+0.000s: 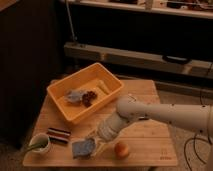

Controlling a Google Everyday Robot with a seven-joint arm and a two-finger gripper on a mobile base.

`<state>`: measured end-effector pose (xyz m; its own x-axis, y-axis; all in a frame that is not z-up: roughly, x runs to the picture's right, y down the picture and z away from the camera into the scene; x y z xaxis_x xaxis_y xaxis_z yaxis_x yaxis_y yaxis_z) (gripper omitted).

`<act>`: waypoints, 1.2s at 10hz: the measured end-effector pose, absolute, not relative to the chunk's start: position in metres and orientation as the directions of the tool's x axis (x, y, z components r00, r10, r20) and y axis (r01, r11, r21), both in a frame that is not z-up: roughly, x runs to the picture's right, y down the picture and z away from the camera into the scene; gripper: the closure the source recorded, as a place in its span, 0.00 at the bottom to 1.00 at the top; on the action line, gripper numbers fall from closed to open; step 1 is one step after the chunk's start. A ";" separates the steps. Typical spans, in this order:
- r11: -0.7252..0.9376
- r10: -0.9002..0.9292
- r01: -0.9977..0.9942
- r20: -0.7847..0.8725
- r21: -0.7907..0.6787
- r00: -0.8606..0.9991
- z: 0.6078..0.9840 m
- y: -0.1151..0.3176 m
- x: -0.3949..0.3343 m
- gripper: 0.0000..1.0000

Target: Place sponge in tray

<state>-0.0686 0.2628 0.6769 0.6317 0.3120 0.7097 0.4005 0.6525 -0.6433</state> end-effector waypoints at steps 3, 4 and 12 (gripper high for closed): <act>0.657 0.330 0.406 0.727 -0.635 0.602 0.671 0.258 -0.065 0.92; 0.665 0.341 0.399 0.732 -0.631 0.590 0.664 0.251 -0.060 0.98; 0.740 0.397 0.237 0.693 -0.629 0.602 0.636 0.100 -0.025 1.00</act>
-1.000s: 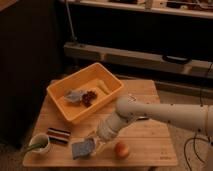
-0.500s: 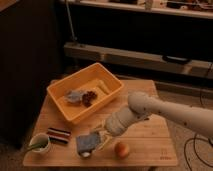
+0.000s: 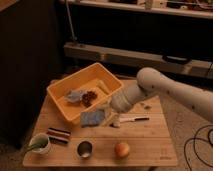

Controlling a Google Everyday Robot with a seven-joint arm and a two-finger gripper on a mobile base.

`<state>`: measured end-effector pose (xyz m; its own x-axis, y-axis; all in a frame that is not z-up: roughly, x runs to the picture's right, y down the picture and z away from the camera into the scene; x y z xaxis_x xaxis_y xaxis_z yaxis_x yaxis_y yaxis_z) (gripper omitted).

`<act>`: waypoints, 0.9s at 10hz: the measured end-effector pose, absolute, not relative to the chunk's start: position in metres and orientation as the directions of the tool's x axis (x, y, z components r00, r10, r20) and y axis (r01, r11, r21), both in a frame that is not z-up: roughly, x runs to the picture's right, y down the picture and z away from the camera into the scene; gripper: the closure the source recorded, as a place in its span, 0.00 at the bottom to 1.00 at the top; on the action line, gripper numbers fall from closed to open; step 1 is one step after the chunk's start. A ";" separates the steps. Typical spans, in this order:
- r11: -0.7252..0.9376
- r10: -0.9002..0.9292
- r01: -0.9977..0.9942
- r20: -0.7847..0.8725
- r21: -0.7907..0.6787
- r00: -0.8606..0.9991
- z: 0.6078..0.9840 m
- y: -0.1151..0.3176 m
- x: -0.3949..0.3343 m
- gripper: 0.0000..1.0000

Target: Place sponge in tray

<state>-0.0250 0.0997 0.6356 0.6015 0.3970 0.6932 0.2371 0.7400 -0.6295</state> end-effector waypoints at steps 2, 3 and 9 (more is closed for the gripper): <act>0.740 0.418 0.195 0.668 -0.643 0.616 0.655 0.051 -0.052 1.00; 0.736 0.433 0.172 0.652 -0.654 0.622 0.665 0.032 -0.067 1.00; 0.705 0.469 0.099 0.567 -0.702 0.677 0.734 -0.024 -0.133 1.00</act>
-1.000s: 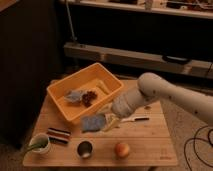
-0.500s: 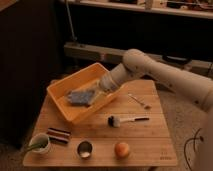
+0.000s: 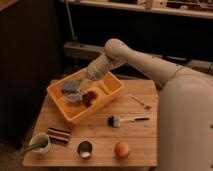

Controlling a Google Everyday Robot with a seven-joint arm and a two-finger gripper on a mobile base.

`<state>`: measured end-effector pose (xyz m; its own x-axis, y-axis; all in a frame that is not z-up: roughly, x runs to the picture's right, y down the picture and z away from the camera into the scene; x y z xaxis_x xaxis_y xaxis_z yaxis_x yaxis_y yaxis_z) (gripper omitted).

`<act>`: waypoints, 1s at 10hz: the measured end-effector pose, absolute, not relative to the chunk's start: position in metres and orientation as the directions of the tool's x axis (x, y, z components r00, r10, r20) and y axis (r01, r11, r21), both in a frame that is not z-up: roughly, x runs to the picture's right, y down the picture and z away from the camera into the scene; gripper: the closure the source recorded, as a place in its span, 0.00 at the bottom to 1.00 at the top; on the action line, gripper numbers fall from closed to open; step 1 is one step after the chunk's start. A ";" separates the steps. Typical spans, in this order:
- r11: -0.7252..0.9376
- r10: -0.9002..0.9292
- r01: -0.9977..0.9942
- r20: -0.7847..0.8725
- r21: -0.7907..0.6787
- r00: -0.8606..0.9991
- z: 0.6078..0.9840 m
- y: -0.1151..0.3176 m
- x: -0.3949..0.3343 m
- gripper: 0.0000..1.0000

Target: Place sponge in tray

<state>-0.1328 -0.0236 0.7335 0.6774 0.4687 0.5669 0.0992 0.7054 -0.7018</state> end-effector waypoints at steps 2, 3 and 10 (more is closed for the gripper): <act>0.677 0.473 0.104 0.539 -0.728 0.697 0.769 -0.002 -0.134 1.00; 0.665 0.475 0.104 0.526 -0.740 0.705 0.790 0.012 -0.133 1.00; 0.599 0.414 0.180 0.495 -0.780 0.764 0.874 0.089 -0.141 0.41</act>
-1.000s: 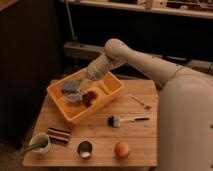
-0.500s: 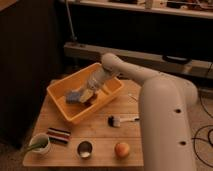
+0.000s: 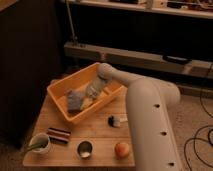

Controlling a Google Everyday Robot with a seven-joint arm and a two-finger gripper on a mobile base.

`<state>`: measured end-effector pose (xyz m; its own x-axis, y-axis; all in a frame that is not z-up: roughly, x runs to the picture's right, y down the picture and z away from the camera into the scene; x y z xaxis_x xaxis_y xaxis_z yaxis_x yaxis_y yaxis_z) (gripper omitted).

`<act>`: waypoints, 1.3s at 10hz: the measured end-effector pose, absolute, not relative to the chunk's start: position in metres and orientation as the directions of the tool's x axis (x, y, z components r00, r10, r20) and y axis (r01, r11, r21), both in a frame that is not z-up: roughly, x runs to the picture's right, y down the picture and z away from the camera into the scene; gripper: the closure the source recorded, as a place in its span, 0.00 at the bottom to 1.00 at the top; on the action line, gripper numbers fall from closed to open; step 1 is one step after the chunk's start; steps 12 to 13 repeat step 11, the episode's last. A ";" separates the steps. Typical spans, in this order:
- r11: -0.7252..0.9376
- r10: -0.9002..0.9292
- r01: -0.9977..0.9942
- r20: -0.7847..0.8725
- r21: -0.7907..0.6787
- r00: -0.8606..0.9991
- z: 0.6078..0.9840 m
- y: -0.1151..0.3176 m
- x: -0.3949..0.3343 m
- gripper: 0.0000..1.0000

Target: Place sponge in tray

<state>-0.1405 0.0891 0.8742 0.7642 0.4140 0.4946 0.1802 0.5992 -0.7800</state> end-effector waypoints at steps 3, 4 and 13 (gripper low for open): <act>0.631 0.360 0.221 0.532 -0.744 0.766 0.853 0.079 -0.133 0.20; 0.643 0.342 0.233 0.546 -0.730 0.765 0.840 0.070 -0.129 0.20; 0.731 0.362 0.165 0.581 -0.662 0.730 0.785 0.016 -0.070 0.20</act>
